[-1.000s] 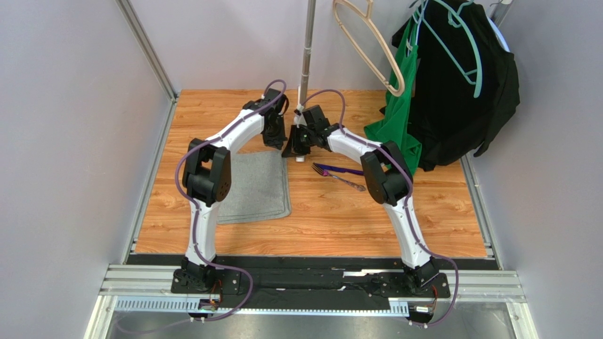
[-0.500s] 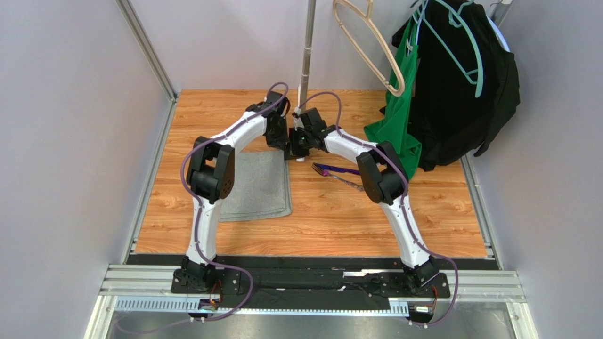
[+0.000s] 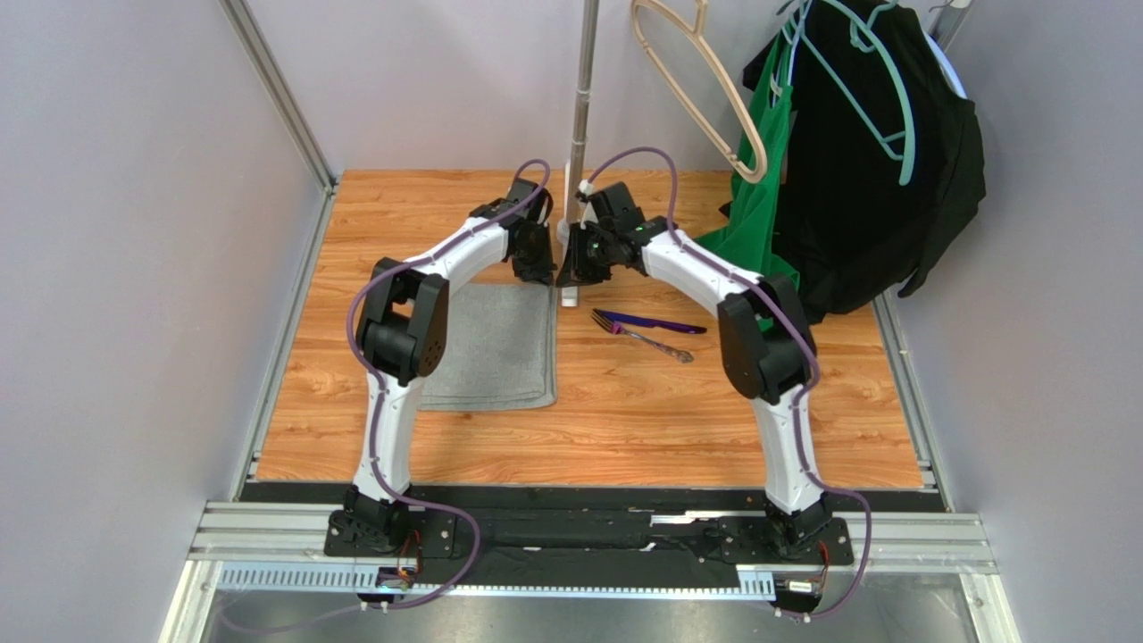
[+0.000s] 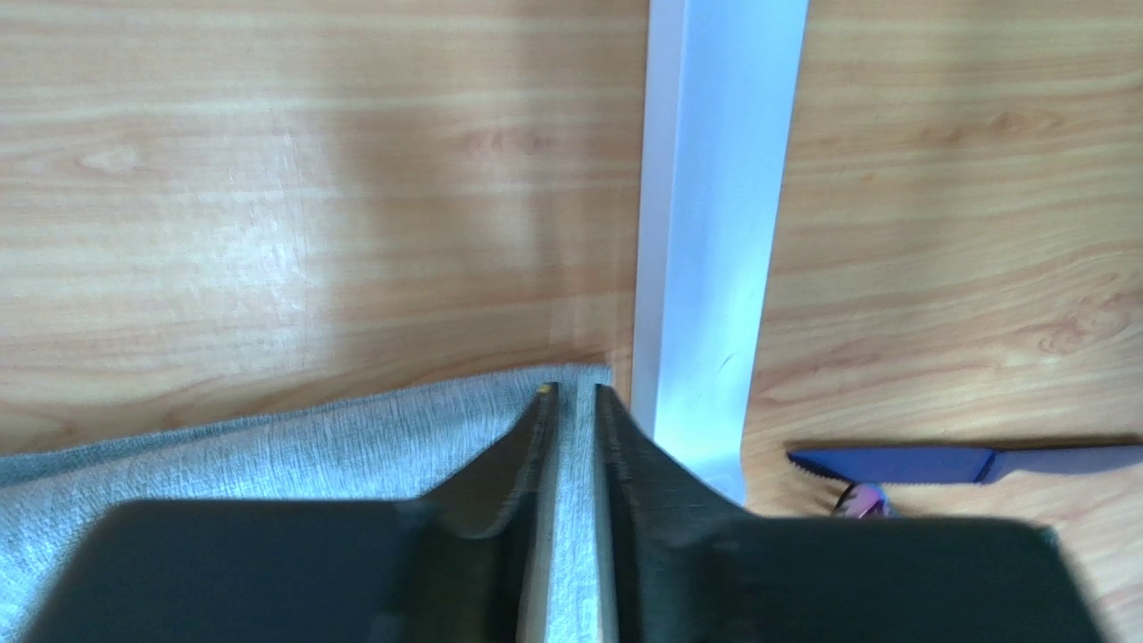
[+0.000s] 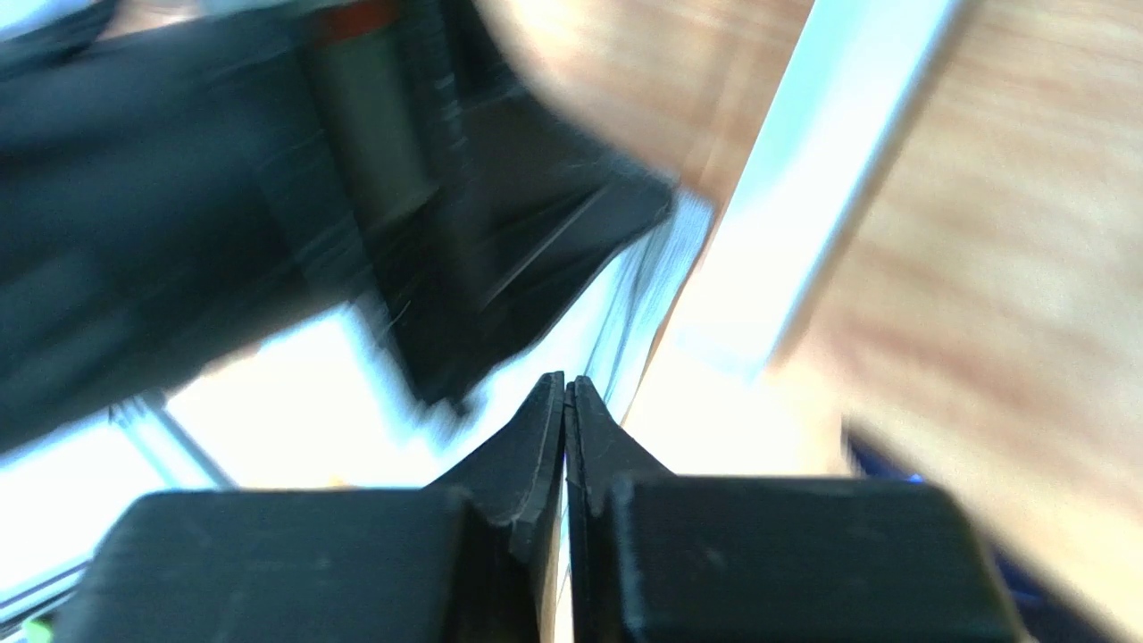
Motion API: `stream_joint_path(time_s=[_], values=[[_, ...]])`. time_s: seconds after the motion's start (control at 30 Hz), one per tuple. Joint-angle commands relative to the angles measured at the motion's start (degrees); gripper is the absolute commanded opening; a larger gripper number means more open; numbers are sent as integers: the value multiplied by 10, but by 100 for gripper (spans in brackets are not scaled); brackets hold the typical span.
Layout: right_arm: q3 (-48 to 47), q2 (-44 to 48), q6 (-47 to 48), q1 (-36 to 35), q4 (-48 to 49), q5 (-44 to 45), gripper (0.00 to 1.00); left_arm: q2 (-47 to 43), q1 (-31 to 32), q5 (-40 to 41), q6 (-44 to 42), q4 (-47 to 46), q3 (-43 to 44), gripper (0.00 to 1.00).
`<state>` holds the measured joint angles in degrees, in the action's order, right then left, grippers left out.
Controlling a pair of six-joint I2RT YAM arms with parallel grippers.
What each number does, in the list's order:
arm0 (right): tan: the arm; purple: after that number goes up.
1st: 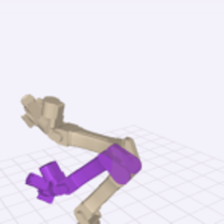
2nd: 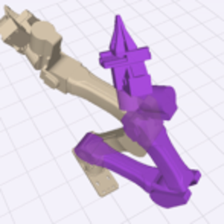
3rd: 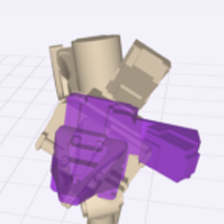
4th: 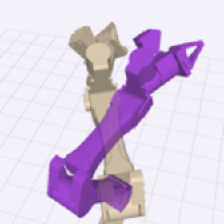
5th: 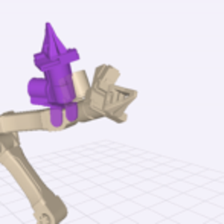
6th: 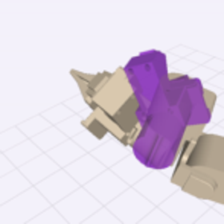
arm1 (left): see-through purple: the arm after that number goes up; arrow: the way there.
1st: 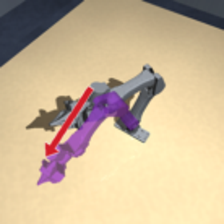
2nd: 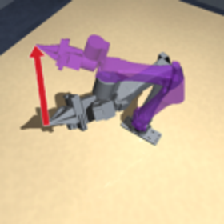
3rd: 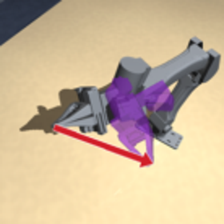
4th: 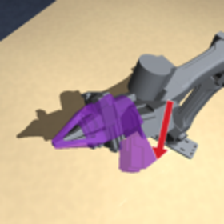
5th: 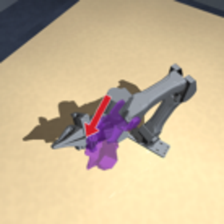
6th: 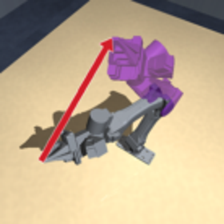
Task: Fold the napkin into a case and place the utensils inside
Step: Smooth out the lower triangle-folded napkin at the center of the board.
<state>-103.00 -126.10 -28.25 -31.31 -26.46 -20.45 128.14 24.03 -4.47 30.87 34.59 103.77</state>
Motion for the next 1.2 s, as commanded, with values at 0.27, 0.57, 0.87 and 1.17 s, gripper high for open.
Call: stream_joint_path(time_s=[0.27,0.57,0.87,1.17], values=[[236,170,0,-26,72,-54,17,-245,4,21,20,27,-186,31],[313,153,-9,-67,124,-67,1,-250,35,-19,55,-5,-309,5],[363,153,-42,-105,166,-68,0,-242,80,3,89,-9,-358,5],[389,125,-96,-108,252,-120,0,-241,104,-35,131,13,-357,7]])
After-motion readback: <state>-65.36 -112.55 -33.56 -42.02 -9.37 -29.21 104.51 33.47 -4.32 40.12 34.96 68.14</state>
